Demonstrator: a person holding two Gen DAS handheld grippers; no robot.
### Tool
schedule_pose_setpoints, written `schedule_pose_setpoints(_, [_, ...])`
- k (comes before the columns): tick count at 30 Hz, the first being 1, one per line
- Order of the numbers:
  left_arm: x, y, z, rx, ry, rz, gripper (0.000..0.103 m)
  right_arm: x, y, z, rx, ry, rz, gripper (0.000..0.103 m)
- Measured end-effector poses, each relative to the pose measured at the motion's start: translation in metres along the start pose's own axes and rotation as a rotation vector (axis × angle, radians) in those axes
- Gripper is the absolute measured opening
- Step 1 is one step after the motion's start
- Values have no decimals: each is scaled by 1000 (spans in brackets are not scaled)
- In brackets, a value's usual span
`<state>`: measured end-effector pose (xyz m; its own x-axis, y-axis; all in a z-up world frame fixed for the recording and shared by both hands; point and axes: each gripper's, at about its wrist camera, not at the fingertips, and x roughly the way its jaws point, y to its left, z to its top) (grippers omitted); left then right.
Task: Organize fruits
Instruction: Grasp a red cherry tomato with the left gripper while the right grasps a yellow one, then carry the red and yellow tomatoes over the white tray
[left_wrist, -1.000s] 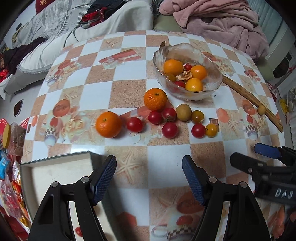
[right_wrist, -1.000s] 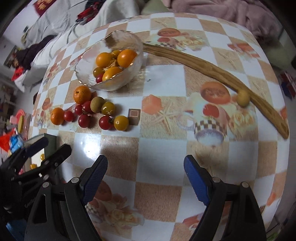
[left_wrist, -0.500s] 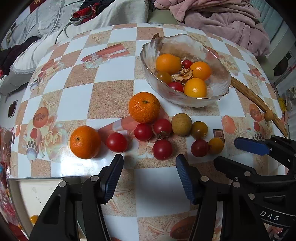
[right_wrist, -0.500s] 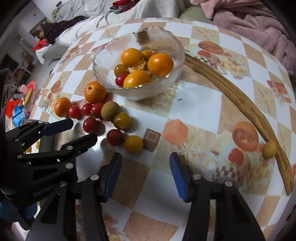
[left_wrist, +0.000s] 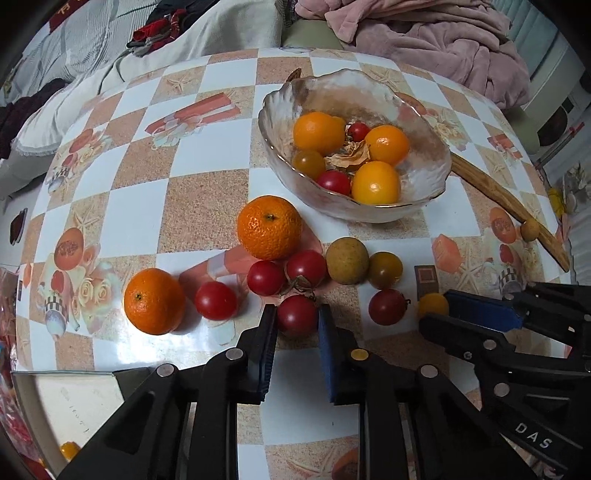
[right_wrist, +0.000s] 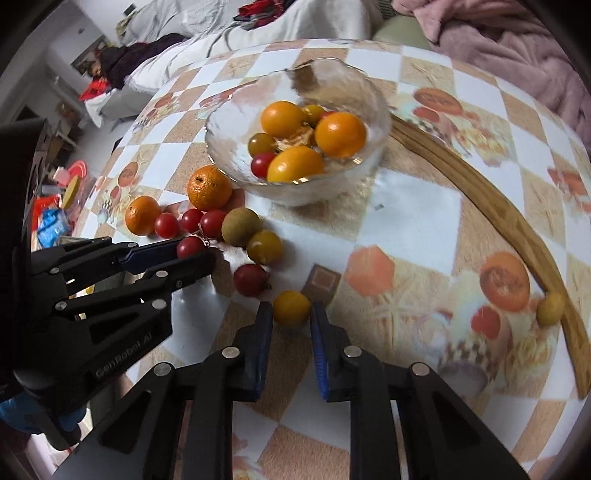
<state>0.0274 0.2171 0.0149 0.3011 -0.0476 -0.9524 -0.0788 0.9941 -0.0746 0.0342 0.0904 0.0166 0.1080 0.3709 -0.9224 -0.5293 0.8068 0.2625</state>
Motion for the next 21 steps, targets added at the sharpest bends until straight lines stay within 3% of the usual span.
schedule_pose_setpoints(9, [-30,1,-23,-13,-17,-36,23,-20,-9,-24,125,8,42,23])
schedule_pose_setpoints(21, [-92,35,-84,-85,-46,-35,23,-42,28,-50,112,25,60,23])
